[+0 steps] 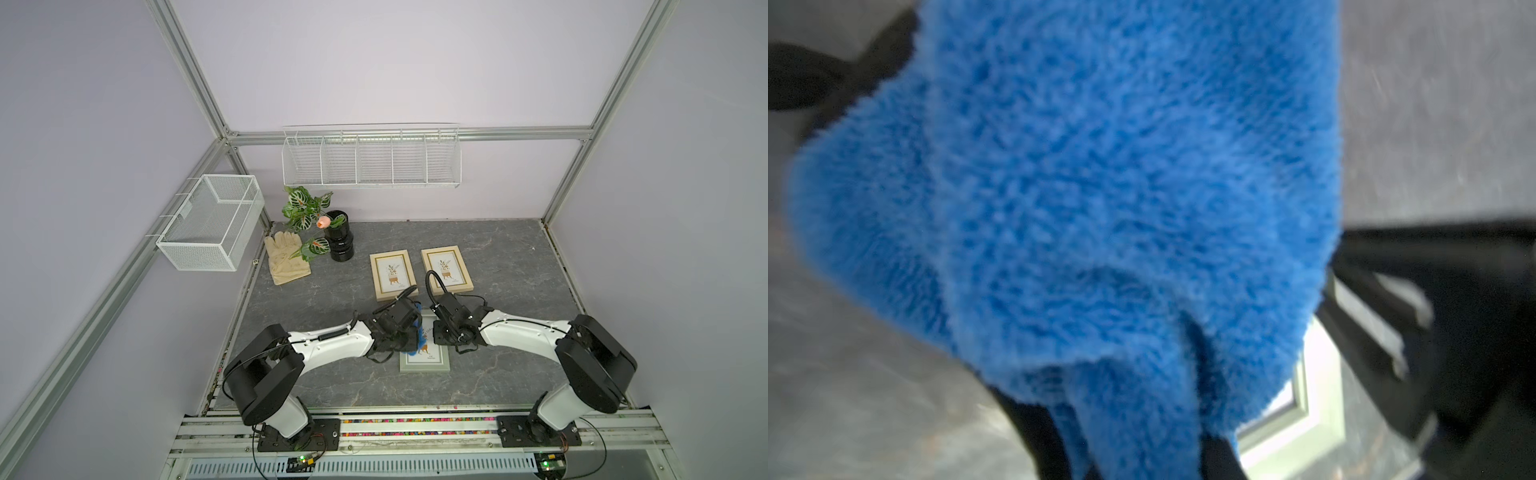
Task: Wipe the picture frame with a cloth
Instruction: Wipe the dirt from the picture frame.
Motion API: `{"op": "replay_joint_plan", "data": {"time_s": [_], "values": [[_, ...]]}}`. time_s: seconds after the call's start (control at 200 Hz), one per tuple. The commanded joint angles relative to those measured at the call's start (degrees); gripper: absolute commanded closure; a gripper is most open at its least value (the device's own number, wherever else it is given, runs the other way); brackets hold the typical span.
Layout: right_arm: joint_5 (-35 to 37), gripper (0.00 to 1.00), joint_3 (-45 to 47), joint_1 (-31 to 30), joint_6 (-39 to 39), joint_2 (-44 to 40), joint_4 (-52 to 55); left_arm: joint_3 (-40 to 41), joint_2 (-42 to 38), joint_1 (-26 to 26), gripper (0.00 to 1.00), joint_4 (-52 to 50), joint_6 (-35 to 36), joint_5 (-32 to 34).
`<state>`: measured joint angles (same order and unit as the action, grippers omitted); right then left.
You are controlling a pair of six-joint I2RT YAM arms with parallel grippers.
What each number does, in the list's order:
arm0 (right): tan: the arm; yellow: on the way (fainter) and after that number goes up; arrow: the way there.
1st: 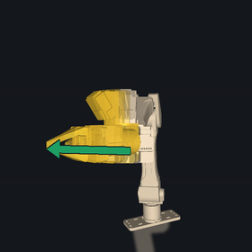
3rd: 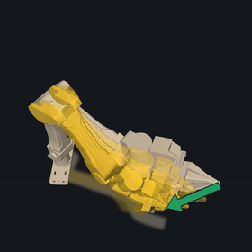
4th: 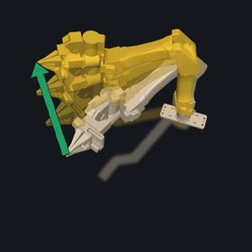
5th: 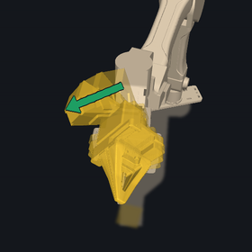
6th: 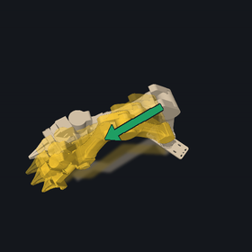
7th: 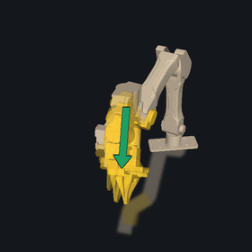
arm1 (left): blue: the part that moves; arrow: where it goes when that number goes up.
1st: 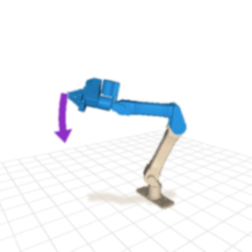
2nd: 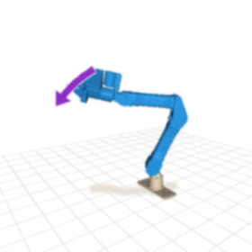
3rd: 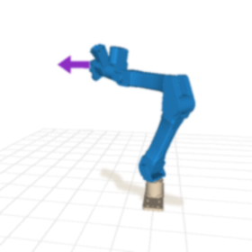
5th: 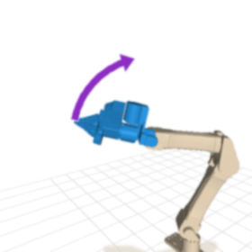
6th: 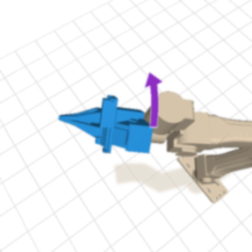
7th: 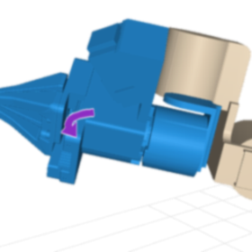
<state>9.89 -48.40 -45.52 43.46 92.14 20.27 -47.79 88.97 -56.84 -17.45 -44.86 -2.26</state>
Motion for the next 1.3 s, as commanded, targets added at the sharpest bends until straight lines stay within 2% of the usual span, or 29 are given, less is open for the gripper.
{"op": "replay_joint_plan", "data": {"time_s": [0.0, 0.06, 0.21, 0.3, 0.455, 0.585, 0.675, 0.905, 0.98, 1.199, 1.294], "values": [[3.6, 0.82, 2.7, 1.0, 0.2, 1.8, 6.1, 3.0, -0.2, 0.1, 1.0, -2.0, -4.4, -0.2], [3.6, 0.82, 2.7, 1.0, 0.3, 1.9, 6.1, 0.5, 1.1, 1.5, 1.0, -4.7, -3.1, 2.1], [3.6, 0.82, 2.6, 1.0, 0.1, 1.6, 6.6, -6.5, 6.4, 6.8, 1.0, -6.1, 1.6, 2.1], [4.2, 0.82, 2.6, 1.0, 0.0, 1.0, 7.0, -9.1, 7.4, 6.7, 1.0, -8.0, 2.7, 2.8], [4.3, 0.82, 2.9, 1.0, 0.3, 0.8, 6.7, -5.0, 3.9, 1.9, 1.0, -9.9, 0.0, 3.4], [4.0, 0.82, 2.7, 1.0, 0.3, 0.9, 6.4, 1.2, 0.3, -3.2, 1.0, -8.3, -5.6, 2.6], [4.0, 0.82, 2.7, 1.0, 0.1, 0.9, 6.5, 3.2, -1.0, -4.1, 1.0, -7.4, -7.2, 2.7], [4.2, 0.82, 2.2, 1.0, 0.1, 0.4, 7.1, 4.2, 4.3, -2.7, 1.0, -2.8, -6.7, 3.5], [4.6, 0.82, 2.4, 1.0, 0.2, 0.0, 7.1, 1.9, 6.2, -1.8, 1.0, -3.1, -5.6, 4.4], [4.7, 0.82, 3.0, 1.0, 0.8, -1.8, 7.1, -4.2, 11.6, 5.3, 1.0, -3.3, -1.1, 5.0], [4.6, 0.82, 3.0, 1.0, 0.5, -1.4, 6.9, -6.3, 12.6, 5.8, 1.0, -4.2, 0.2, 5.9]]}}
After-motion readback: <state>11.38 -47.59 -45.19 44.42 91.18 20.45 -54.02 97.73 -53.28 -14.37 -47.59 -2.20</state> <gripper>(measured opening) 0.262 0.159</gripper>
